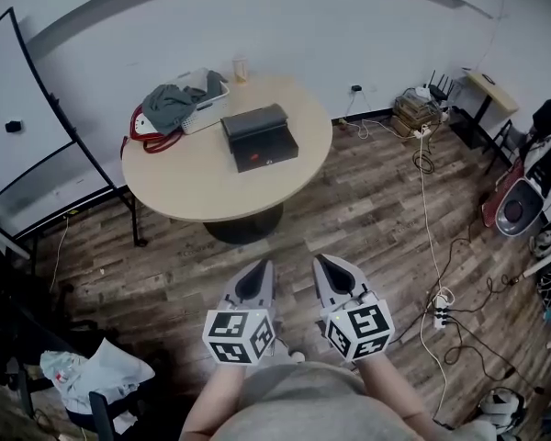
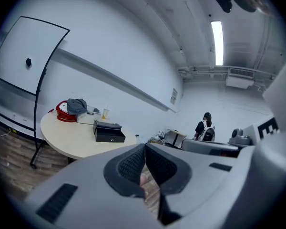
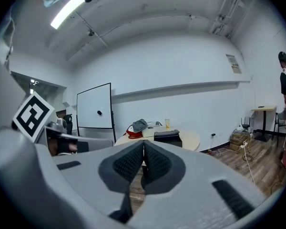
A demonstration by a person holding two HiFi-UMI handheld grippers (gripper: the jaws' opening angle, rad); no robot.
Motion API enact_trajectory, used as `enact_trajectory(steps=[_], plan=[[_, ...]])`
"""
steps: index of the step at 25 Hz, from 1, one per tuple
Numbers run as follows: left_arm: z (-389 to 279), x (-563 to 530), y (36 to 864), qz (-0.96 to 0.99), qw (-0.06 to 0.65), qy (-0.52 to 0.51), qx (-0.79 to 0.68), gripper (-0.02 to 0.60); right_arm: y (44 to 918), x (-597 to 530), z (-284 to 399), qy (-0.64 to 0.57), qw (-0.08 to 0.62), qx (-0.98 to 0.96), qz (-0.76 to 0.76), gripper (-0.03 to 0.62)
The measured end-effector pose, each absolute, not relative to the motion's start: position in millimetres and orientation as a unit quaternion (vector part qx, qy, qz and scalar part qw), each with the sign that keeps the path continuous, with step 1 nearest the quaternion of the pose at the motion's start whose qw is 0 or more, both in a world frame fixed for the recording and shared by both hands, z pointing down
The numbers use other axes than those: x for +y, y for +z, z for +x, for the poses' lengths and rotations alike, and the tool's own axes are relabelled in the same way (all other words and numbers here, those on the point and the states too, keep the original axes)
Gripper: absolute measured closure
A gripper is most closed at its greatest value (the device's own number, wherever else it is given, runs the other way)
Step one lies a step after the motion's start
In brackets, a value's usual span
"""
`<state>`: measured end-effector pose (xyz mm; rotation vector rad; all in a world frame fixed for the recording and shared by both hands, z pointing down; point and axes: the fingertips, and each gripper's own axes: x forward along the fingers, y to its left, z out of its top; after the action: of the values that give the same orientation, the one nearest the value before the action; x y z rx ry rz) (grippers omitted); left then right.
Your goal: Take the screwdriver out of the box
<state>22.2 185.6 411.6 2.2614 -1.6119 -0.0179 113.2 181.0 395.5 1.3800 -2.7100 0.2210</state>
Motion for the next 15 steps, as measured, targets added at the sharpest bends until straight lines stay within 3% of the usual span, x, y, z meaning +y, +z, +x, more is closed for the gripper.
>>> enact_trajectory(steps=[15], plan=[[11, 167, 425, 0.785, 0.195, -0.001, -0.589, 0.577, 410, 158, 105, 0.104, 0.037, -0.891, 0.440, 0.594]])
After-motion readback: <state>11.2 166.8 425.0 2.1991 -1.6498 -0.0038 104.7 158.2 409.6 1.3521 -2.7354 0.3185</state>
